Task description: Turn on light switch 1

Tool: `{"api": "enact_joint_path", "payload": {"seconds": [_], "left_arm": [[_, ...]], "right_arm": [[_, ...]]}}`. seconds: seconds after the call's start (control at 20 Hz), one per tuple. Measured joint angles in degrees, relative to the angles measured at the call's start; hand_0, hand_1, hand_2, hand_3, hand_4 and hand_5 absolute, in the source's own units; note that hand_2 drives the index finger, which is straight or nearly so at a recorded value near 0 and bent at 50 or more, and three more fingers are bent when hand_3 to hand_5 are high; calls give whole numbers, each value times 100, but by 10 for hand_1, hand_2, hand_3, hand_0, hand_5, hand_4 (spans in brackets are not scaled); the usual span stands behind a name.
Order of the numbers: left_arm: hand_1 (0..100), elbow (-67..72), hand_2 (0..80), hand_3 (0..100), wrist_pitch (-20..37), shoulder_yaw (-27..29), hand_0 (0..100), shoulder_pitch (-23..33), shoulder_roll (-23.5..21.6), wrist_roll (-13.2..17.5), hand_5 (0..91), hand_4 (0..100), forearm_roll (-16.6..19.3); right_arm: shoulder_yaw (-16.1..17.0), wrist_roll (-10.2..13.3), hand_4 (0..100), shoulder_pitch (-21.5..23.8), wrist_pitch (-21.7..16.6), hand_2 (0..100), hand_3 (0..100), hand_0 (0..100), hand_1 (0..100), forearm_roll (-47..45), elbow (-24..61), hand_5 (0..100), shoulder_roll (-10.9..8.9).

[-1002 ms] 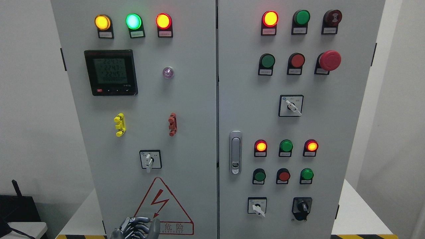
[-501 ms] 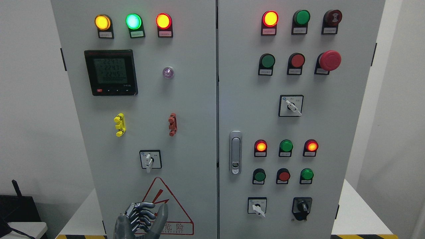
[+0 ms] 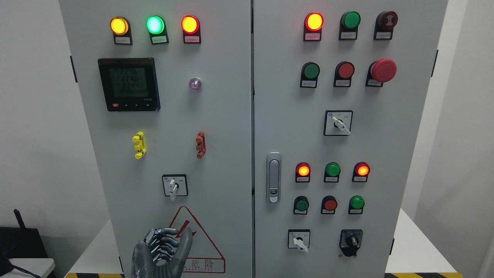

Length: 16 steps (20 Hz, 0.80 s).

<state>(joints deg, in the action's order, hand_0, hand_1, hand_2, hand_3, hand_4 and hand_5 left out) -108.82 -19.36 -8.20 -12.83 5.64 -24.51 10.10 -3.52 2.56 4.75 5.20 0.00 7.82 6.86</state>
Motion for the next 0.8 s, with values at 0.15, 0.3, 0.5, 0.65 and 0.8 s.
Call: {"api": "enact_joint_path", "payload": {"seconds": [0.15, 0.3, 0.5, 0.65, 0.8], "left_arm": [[601, 3, 490, 726, -166, 68, 115, -125, 18, -1, 784, 823, -79], [602, 7, 490, 725, -255, 136, 115, -243, 35, -12, 785, 823, -175], [600, 10, 490, 724, -326, 204, 114, -375, 50, -26, 785, 823, -254], [600, 11, 490, 723, -404, 242, 113, -491, 59, -18, 785, 824, -282], [602, 14, 490, 719, -450, 271, 112, -584, 67, -15, 784, 822, -296]], "right_arm": [[0, 0, 0, 0, 0, 0, 0, 120, 389, 0, 0, 0, 0], [0, 0, 0, 0, 0, 0, 0, 120, 389, 0, 0, 0, 0], [0, 0, 0, 0, 0, 0, 0, 120, 389, 0, 0, 0, 0], [0, 0, 0, 0, 0, 0, 0, 120, 389, 0, 0, 0, 0], [0, 0, 0, 0, 0, 0, 0, 120, 389, 0, 0, 0, 0]]}}
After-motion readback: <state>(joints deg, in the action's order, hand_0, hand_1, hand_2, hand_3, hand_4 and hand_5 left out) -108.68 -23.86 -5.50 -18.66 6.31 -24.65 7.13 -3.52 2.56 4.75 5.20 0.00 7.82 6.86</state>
